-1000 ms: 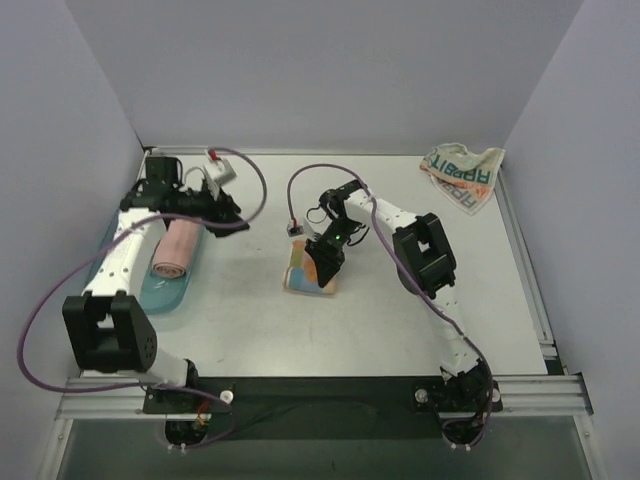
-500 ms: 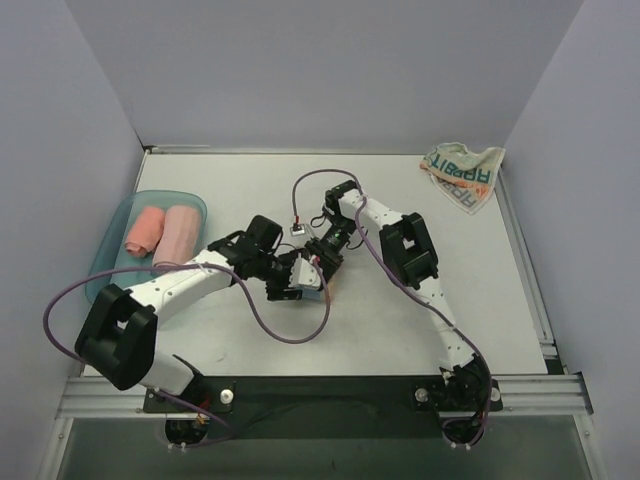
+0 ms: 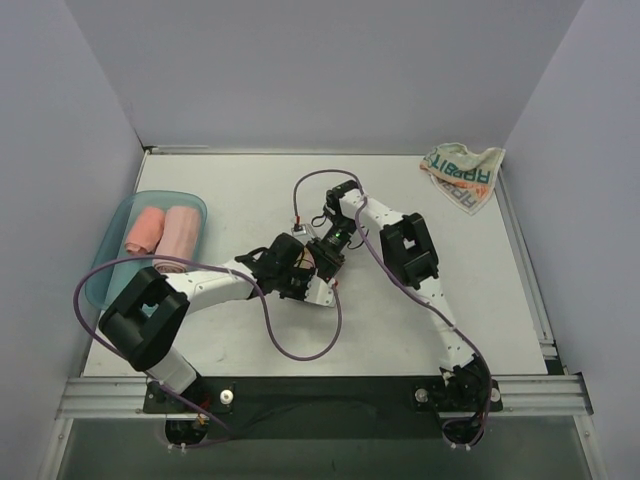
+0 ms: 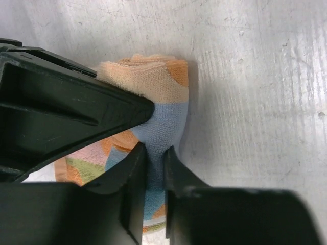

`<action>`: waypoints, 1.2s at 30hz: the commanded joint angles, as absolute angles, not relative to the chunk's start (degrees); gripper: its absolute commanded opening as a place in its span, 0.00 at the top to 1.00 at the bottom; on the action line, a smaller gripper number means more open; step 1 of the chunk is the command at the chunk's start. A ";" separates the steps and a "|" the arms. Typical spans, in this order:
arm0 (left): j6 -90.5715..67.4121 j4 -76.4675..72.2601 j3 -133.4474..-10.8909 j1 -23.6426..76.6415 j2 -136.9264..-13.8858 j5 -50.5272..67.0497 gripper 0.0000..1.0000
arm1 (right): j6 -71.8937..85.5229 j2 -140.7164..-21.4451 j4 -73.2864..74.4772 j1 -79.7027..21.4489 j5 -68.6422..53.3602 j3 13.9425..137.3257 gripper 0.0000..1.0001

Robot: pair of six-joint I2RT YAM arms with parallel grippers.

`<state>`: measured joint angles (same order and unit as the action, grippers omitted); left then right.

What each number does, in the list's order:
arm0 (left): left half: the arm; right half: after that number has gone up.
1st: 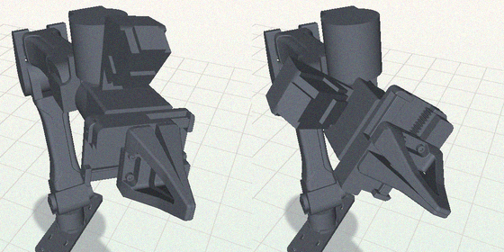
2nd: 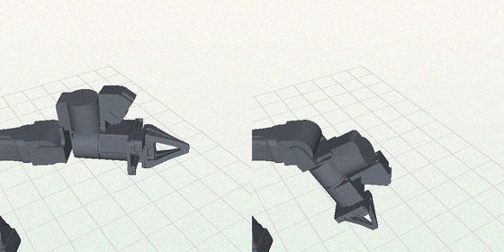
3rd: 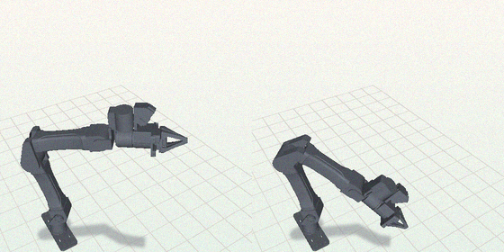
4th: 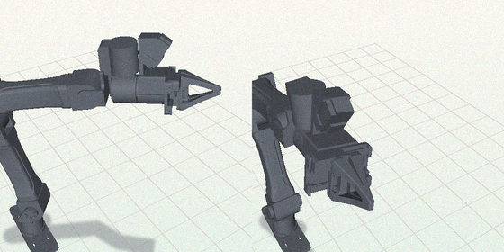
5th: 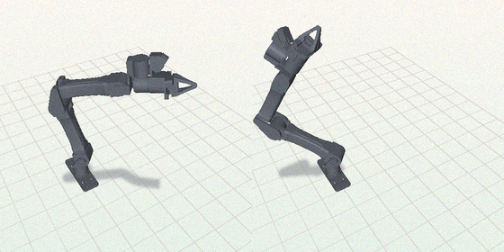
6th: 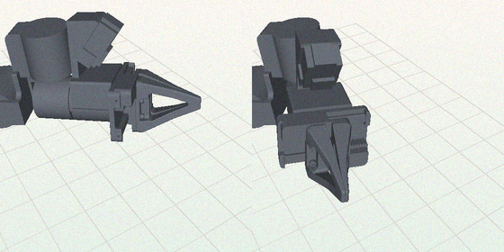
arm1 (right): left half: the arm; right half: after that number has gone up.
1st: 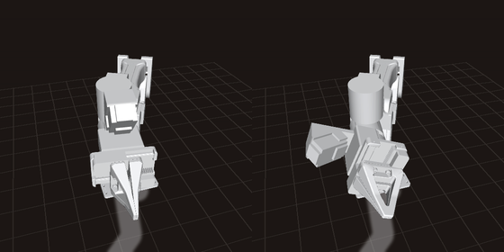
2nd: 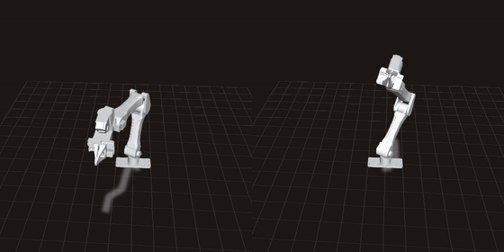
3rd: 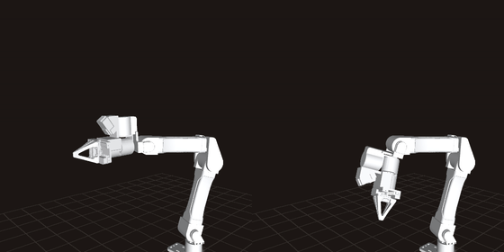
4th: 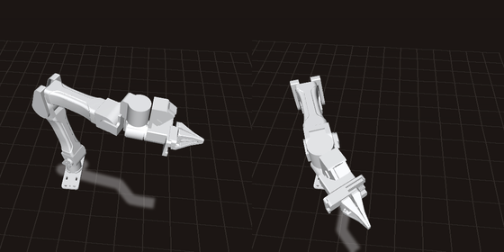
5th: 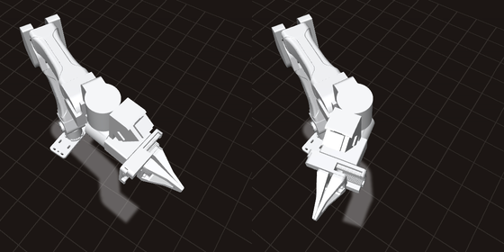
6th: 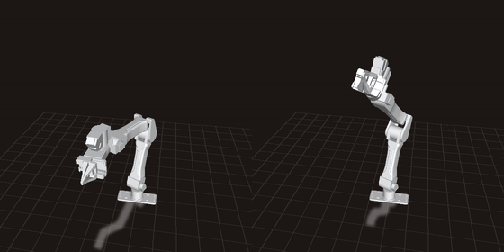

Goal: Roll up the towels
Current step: Roll the towel

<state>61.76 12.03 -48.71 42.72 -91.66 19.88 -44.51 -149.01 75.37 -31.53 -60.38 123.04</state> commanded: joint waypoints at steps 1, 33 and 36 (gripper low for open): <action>60.56 17.91 -47.02 43.07 -93.52 19.41 0.80 | -42.98 -149.24 76.73 -31.38 -56.78 124.01 0.93; 56.34 90.26 -119.44 22.85 -150.73 52.03 0.95 | -39.64 -93.52 42.03 -34.96 -23.13 84.56 0.42; 56.07 90.26 -119.88 22.85 -151.09 51.51 0.94 | -41.39 -94.74 32.98 -41.12 -17.17 79.90 0.40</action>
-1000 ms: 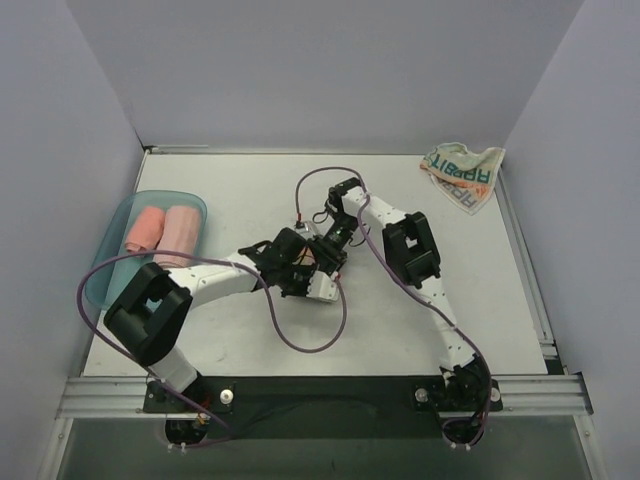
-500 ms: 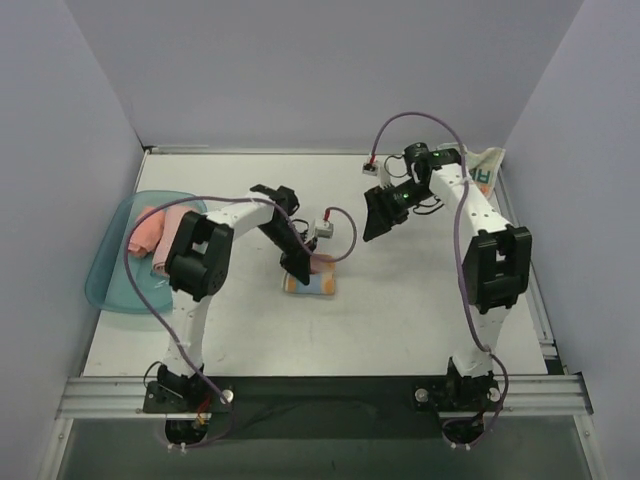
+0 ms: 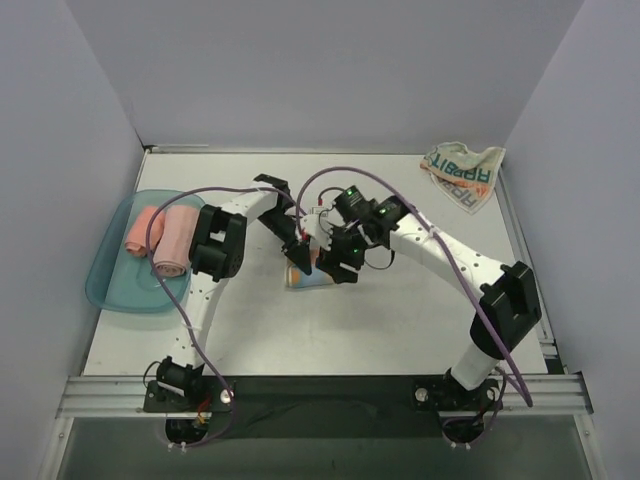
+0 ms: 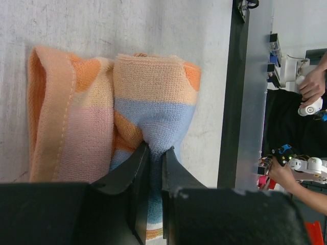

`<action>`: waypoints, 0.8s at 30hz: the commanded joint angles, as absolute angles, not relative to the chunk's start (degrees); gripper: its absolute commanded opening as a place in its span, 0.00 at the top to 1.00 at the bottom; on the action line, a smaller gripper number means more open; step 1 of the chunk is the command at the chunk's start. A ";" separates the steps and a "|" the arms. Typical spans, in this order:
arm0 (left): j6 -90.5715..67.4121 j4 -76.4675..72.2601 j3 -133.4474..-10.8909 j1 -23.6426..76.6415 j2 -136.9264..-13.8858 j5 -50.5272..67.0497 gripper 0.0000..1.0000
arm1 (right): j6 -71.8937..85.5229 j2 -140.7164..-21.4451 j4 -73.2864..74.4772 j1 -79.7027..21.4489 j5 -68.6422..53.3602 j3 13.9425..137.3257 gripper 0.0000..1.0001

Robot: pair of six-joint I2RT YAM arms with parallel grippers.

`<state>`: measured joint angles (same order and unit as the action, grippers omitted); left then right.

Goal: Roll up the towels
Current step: Roll the towel

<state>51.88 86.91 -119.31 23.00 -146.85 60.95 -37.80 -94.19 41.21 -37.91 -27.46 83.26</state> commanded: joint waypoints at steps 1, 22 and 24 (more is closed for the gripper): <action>56.51 90.26 -119.27 22.85 -150.91 51.24 0.94 | -41.92 -95.27 30.78 -42.09 -16.18 78.59 0.40; 54.25 85.11 -113.31 18.03 -144.77 58.09 0.59 | -48.70 -109.07 21.51 -46.15 -22.66 74.86 1.00; 52.13 82.02 -111.19 15.57 -140.03 59.41 0.54 | -47.64 -109.95 28.19 -44.48 -27.30 76.72 1.00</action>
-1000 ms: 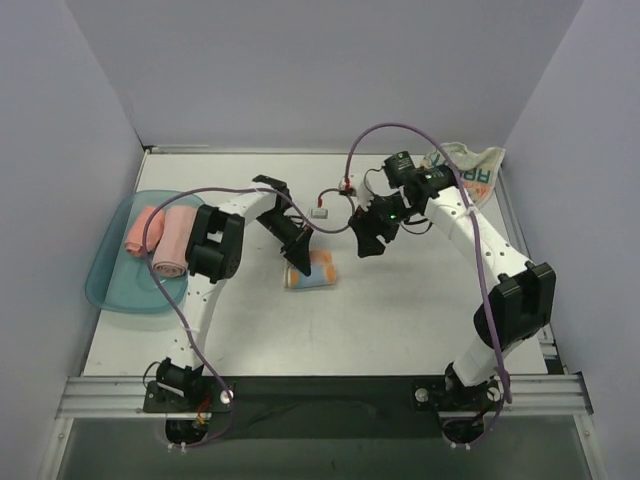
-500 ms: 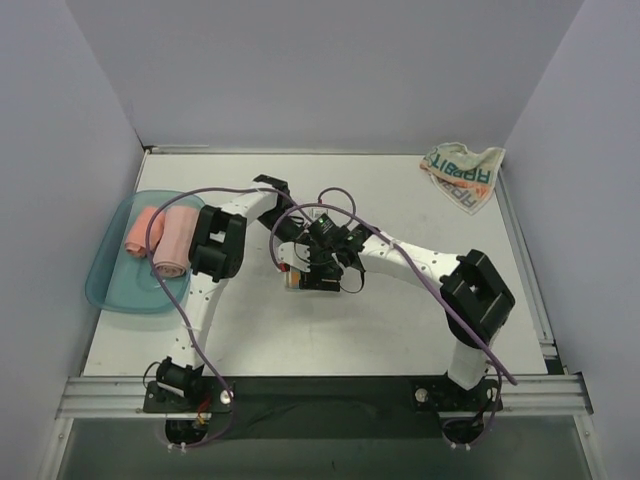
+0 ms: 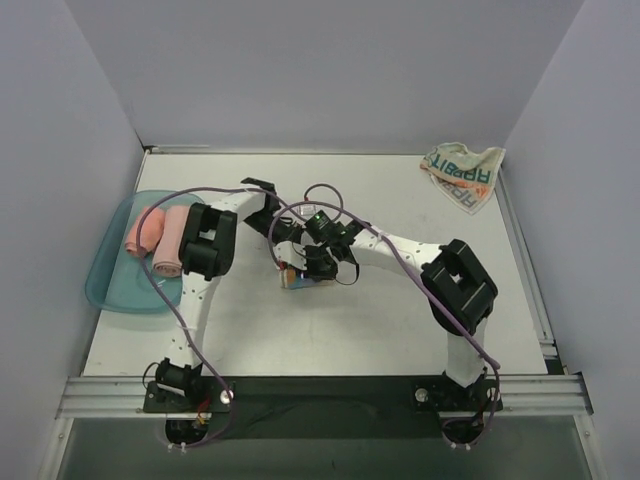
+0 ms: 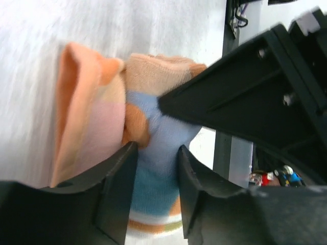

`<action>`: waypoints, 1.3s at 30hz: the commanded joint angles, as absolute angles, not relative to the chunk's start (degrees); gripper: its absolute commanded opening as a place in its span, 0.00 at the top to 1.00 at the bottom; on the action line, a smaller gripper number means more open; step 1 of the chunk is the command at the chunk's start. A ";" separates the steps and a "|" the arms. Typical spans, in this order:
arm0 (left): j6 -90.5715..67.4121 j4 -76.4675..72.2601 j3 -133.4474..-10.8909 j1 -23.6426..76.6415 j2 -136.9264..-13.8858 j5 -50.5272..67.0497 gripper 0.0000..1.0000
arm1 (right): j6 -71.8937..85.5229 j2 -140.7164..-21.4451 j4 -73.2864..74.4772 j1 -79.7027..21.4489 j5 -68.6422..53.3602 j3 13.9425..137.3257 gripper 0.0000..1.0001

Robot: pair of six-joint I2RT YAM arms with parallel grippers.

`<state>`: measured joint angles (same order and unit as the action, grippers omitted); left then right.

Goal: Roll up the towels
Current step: Roll the towel

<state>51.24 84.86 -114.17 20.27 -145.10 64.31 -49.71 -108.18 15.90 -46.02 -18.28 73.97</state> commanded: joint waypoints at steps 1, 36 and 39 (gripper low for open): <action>50.29 79.30 -109.18 14.69 -138.27 61.07 0.52 | -47.29 -110.47 31.87 -43.95 -28.46 78.47 1.00; 58.60 15.31 -45.97 36.02 -76.81 24.70 0.27 | -40.34 -143.79 69.34 -32.61 -57.48 114.69 1.00; 62.38 12.67 -44.48 38.14 -79.27 23.56 0.27 | -40.25 -144.32 69.78 -32.34 -58.01 115.13 1.00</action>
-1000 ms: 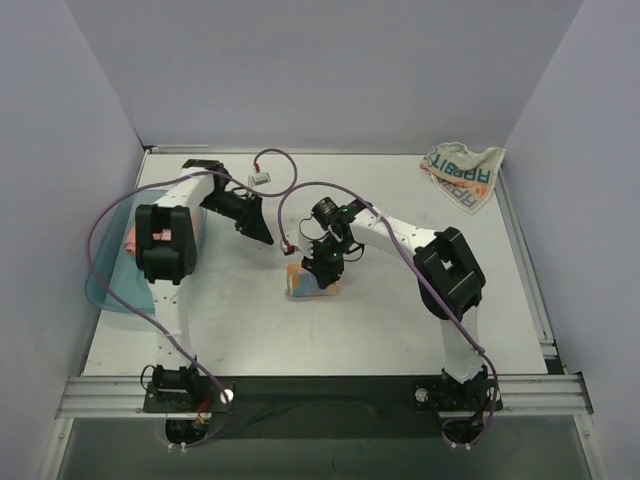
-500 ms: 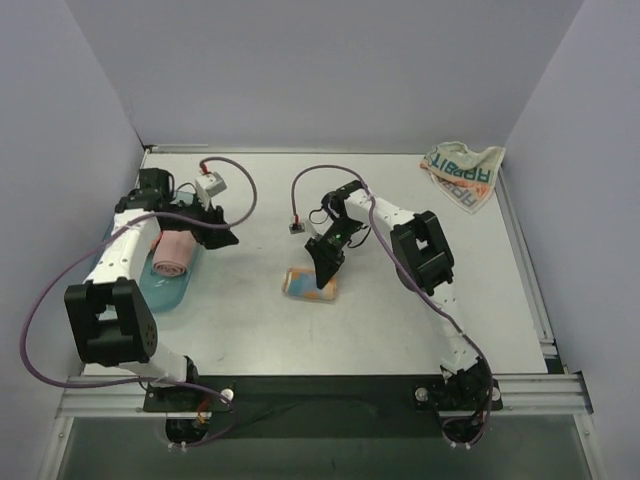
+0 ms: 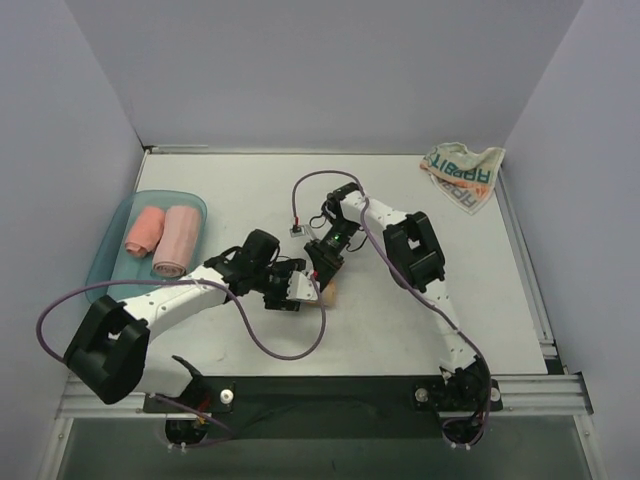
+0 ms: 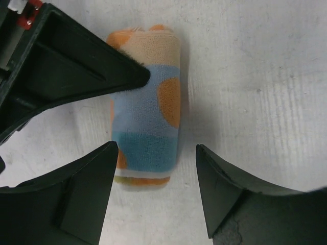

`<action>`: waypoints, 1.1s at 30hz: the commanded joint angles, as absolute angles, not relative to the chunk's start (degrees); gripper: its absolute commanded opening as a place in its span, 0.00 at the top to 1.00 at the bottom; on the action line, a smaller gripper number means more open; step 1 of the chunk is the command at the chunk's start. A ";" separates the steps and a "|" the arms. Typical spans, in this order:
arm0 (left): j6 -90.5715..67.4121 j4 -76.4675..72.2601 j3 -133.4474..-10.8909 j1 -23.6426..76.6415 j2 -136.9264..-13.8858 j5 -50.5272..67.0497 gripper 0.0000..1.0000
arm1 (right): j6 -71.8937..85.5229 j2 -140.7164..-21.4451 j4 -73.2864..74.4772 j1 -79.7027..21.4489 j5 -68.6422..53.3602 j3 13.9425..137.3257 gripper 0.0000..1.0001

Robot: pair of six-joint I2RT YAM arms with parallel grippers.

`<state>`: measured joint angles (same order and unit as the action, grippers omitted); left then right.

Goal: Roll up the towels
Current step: Roll the towel

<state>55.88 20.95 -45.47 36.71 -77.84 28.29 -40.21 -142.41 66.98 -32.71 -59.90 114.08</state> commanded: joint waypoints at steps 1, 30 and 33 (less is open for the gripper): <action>63.01 11.96 -44.04 39.45 -80.41 23.29 0.27 | -40.25 -144.23 69.87 -32.43 -58.01 115.14 1.00; 37.88 31.72 -59.06 29.45 -105.29 30.31 0.94 | -1.94 -117.07 30.87 -21.44 -59.06 84.39 0.44; 38.49 33.48 -61.17 29.00 -107.48 31.46 0.94 | 1.22 -116.28 25.34 -22.59 -58.02 82.18 0.43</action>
<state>40.73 22.81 -62.35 29.87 -102.21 33.43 -4.40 -118.61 33.85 -20.10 -58.22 84.09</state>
